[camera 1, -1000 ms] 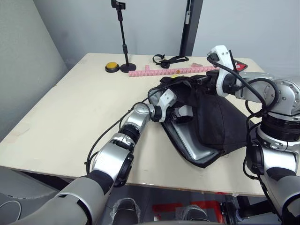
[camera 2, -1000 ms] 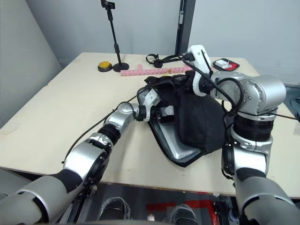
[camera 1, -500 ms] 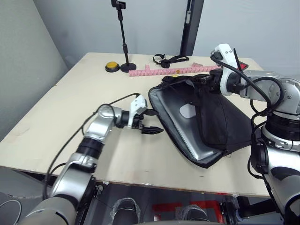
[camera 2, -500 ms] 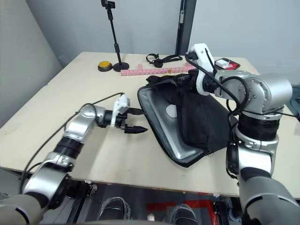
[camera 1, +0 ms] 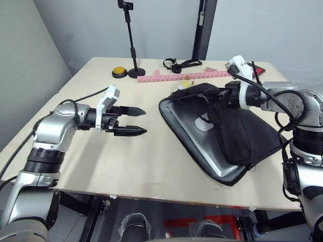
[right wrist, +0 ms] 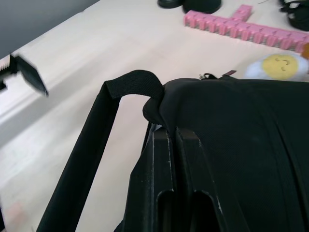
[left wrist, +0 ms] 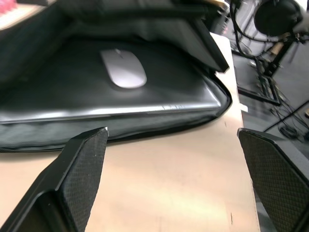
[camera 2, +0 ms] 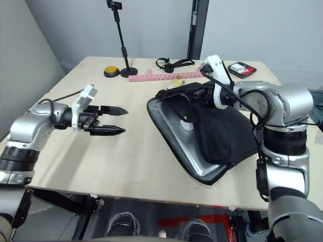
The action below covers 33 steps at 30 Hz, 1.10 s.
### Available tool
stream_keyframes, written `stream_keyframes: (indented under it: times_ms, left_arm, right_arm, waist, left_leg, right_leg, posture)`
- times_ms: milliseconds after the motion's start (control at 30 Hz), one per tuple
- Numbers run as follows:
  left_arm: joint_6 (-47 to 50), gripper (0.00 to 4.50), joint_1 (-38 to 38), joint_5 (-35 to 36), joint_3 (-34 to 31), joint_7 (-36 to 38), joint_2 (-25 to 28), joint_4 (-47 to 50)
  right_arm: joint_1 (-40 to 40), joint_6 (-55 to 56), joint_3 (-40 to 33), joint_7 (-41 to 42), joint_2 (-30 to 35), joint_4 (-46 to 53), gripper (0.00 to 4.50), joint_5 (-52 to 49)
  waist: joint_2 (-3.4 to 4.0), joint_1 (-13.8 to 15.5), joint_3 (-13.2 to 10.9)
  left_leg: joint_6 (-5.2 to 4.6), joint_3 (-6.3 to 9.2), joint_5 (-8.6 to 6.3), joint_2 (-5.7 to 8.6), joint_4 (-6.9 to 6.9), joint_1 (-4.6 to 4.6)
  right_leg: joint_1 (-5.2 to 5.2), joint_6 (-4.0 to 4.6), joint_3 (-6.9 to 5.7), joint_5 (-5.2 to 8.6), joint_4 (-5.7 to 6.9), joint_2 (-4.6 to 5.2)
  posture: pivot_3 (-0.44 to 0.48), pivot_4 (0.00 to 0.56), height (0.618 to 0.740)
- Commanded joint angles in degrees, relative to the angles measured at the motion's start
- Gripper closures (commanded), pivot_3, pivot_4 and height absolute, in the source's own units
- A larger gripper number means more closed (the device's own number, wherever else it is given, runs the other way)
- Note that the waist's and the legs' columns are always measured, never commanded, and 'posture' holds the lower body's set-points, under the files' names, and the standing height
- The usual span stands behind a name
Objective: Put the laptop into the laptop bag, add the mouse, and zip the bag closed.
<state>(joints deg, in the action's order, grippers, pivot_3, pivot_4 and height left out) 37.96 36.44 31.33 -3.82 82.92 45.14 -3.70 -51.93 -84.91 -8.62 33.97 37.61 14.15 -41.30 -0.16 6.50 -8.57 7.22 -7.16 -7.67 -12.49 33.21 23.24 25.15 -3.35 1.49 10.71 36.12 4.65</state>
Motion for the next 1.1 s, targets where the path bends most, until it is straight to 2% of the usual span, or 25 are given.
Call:
stream_keyframes:
  times_ms: [33, 233, 367, 533, 567, 667, 833, 933, 1100]
  left_arm:
    - [0.3, 0.02, 1.1, 1.7, -2.3, 1.0, 3.2, 0.2]
    - [0.1, 0.02, 1.3, 2.2, -3.0, 1.4, 6.4, -1.7]
    - [0.0, 0.00, 1.7, 2.5, -2.8, 1.6, 7.5, -2.8]
    - [1.2, 0.00, 3.3, 3.6, -2.8, 0.6, 5.9, -5.5]
    - [1.2, 0.00, 3.7, 3.3, -2.6, 0.1, 5.4, -6.8]
    - [1.1, 0.00, 4.9, 1.0, -1.0, -1.0, 4.9, -11.4]
    - [1.0, 0.00, 7.6, -2.2, 0.2, -0.1, 7.6, -19.8]
    - [0.5, 0.00, 8.0, -2.5, -0.5, 3.1, 10.5, -22.9]
    - [-1.7, 0.00, 7.2, -3.5, -1.1, 8.3, 16.6, -25.4]
  right_arm:
    - [0.3, 2.6, 0.8, 3.4, 2.3, 3.4, 4.50, -2.1]
    - [4.4, 7.2, 1.2, 9.2, 7.7, 7.9, 4.50, -4.5]
    - [7.6, 9.9, 2.5, 12.5, 10.4, 10.3, 3.25, -5.6]
    - [10.5, 12.0, 3.8, 13.5, 10.3, 9.0, 1.44, -5.8]
    - [11.9, 12.7, 3.7, 14.3, 11.1, 8.4, 1.23, -5.6]
    - [17.8, 15.2, 0.0, 18.7, 15.8, 7.9, 0.16, -6.1]
    - [33.5, 16.7, -16.4, 26.5, 23.6, 9.0, 0.07, -9.6]
    - [41.6, 16.4, -28.3, 28.0, 24.2, 9.1, 0.07, -10.5]
    - [55.2, 17.6, -43.4, 30.7, 23.0, 10.2, 0.07, -9.0]
  waist:
    - [0.00, 0.0, 0.0]
    - [0.00, 0.3, 0.0]
    - [-0.01, 0.2, 0.0]
    - [-0.01, 0.1, 0.0]
    - [-0.02, 0.1, 0.0]
    - [-0.04, 0.7, 0.0]
    - [-0.06, 1.5, 0.0]
    - [-0.06, 1.5, 0.0]
    - [-0.06, 1.6, 0.1]
  left_leg:
    - [0.00, 0.00, 0.00, 0.00, -0.02, 0.01]
    - [0.00, 0.00, 0.00, 0.00, -0.04, 0.01]
    - [-0.01, 0.00, 0.00, -0.01, -0.01, -0.03]
    - [-0.02, 0.00, -0.01, -0.01, 0.13, -0.06]
    - [-0.02, 0.00, 0.00, -0.01, 0.14, -0.07]
    - [-0.05, 0.03, -0.02, -0.01, 0.15, -0.08]
    - [-0.20, 0.01, -0.08, 0.03, 0.10, 0.03]
    - [-0.44, -0.02, -0.22, -0.03, 0.06, -0.02]
    - [-0.46, -0.06, -0.22, -0.05, 0.10, -0.10]
  right_leg:
    - [0.01, 0.00, -0.01, 0.00, -0.02, 0.00]
    - [0.01, 0.00, -0.02, 0.01, -0.05, 0.00]
    - [-0.02, 0.00, 0.00, 0.01, 0.01, 0.00]
    - [-0.05, 0.01, 0.02, 0.00, 0.14, 0.00]
    - [-0.05, 0.01, 0.03, 0.00, 0.16, 0.00]
    - [-0.11, 0.02, 0.00, 0.00, 0.13, 0.01]
    - [-0.06, 0.01, 0.00, 0.00, -0.03, 0.05]
    - [-0.06, 0.03, 0.02, 0.02, -0.05, 0.01]
    - [-0.09, 0.05, 0.06, 0.04, -0.02, 0.02]
  posture:
    - [0.000, 0.150, 0.739]
    - [0.000, 0.150, 0.739]
    - [0.000, 0.150, 0.739]
    - [0.000, 0.150, 0.739]
    - [0.000, 0.150, 0.739]
    - [0.000, 0.150, 0.739]
    - [0.000, 0.150, 0.739]
    - [0.000, 0.150, 0.739]
    - [0.000, 0.150, 0.739]
